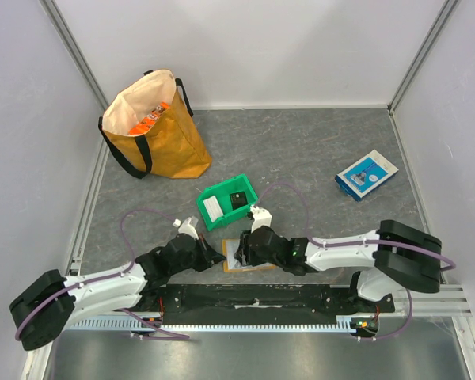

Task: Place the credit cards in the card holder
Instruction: Insert the credit card into the card holder, then close the card holder at the center of the board.

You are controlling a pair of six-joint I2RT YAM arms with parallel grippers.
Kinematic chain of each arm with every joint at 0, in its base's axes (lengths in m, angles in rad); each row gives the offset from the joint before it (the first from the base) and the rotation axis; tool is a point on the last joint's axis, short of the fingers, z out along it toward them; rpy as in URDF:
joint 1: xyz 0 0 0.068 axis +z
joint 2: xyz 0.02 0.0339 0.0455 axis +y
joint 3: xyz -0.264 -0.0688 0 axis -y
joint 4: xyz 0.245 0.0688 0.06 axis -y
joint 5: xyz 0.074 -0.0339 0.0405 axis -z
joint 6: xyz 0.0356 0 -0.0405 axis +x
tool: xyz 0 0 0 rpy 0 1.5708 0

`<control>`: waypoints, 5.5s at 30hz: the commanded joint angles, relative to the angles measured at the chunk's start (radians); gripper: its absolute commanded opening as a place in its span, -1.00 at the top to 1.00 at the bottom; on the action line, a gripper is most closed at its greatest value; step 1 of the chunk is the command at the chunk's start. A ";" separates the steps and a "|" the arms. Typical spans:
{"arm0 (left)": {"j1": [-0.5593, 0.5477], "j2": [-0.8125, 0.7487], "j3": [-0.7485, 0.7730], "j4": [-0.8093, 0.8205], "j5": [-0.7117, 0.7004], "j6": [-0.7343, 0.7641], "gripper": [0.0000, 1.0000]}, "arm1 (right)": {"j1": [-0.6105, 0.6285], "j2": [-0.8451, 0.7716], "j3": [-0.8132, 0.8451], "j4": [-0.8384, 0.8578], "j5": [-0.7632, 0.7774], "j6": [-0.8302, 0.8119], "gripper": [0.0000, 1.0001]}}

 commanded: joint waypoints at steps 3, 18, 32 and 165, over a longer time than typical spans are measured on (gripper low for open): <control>-0.002 -0.090 0.023 -0.165 -0.014 0.114 0.96 | 0.011 -0.235 -0.016 -0.119 0.132 -0.113 -0.13; -0.001 -0.046 0.414 -0.747 -0.052 0.399 0.96 | -0.009 -0.658 -0.315 -0.135 0.079 -0.460 -0.47; -0.001 0.098 0.520 -0.779 -0.045 0.484 0.96 | -0.004 -0.246 -0.179 -0.012 -0.088 -0.664 -0.33; -0.044 0.155 0.356 -0.351 0.049 0.488 -0.02 | 0.066 -0.559 -0.277 -0.096 0.062 -0.224 0.67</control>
